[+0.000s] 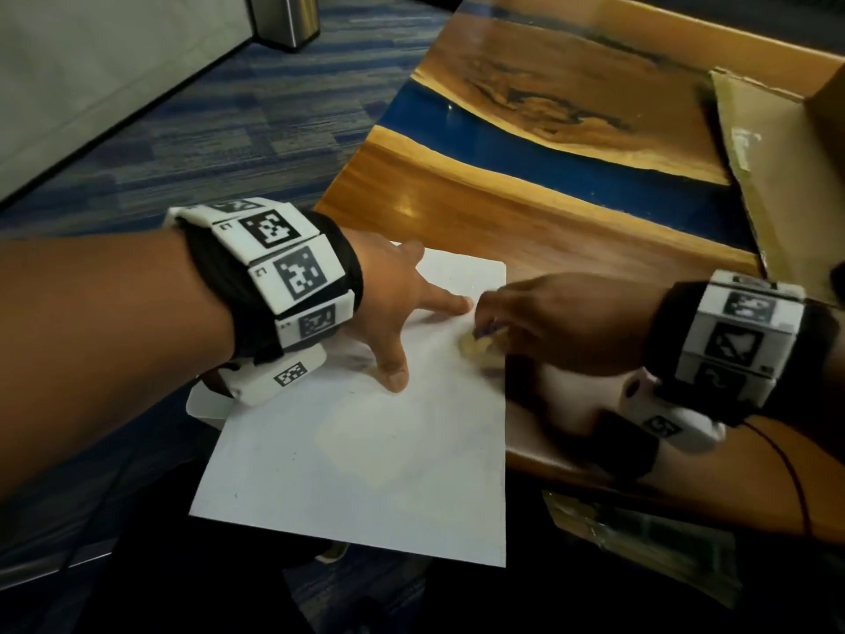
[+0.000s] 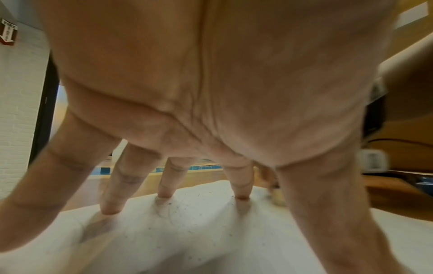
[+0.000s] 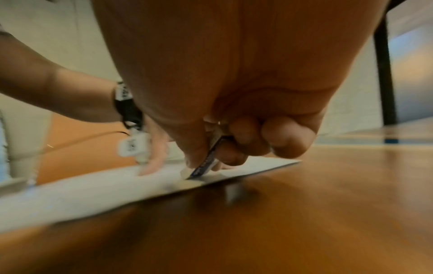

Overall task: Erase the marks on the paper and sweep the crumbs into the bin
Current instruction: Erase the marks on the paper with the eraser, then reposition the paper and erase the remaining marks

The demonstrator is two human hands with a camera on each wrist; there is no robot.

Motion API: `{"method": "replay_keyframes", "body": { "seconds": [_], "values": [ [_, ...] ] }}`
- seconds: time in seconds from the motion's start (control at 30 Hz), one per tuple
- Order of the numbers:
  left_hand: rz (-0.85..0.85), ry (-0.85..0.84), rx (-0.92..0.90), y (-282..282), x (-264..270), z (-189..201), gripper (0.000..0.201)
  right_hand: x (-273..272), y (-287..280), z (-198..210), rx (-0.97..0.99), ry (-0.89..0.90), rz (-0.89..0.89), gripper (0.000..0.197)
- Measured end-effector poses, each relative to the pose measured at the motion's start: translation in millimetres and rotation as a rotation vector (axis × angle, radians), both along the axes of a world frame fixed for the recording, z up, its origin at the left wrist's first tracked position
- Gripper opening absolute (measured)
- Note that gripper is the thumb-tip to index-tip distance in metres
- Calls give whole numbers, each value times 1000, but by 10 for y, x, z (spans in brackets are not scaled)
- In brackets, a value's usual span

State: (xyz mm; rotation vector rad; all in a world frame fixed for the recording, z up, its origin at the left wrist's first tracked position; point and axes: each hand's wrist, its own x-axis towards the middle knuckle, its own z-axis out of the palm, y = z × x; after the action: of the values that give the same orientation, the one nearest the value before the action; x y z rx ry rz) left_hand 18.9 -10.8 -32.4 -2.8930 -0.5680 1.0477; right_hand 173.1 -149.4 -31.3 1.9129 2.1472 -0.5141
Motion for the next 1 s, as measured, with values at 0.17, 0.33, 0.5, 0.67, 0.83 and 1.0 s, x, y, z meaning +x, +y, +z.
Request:
{"method": "replay_keyframes", "body": {
  "seconds": [0.17, 0.33, 0.5, 0.67, 0.83, 1.0],
  "values": [
    [-15, 14, 13, -5, 19, -10, 115, -26, -48, -26, 21, -13, 46, 24],
    [-40, 21, 17, -7, 51, -18, 116, 138, -7, 18, -1, -69, -60, 25],
    [-29, 32, 0, 28, 6, -31, 114, -127, -126, -32, -18, -52, 95, 26],
    [34, -58, -69, 85, -169, -117, 112, 429, -101, -2, 92, -159, -286, 17],
    [190, -338, -156, 234, -646, -210, 94, 638, -197, -86, 119, -163, -453, 23],
    [588, -494, -41, 464, -1197, -362, 110, 392, -260, 4, 252, -306, -407, 48]
  ]
}}
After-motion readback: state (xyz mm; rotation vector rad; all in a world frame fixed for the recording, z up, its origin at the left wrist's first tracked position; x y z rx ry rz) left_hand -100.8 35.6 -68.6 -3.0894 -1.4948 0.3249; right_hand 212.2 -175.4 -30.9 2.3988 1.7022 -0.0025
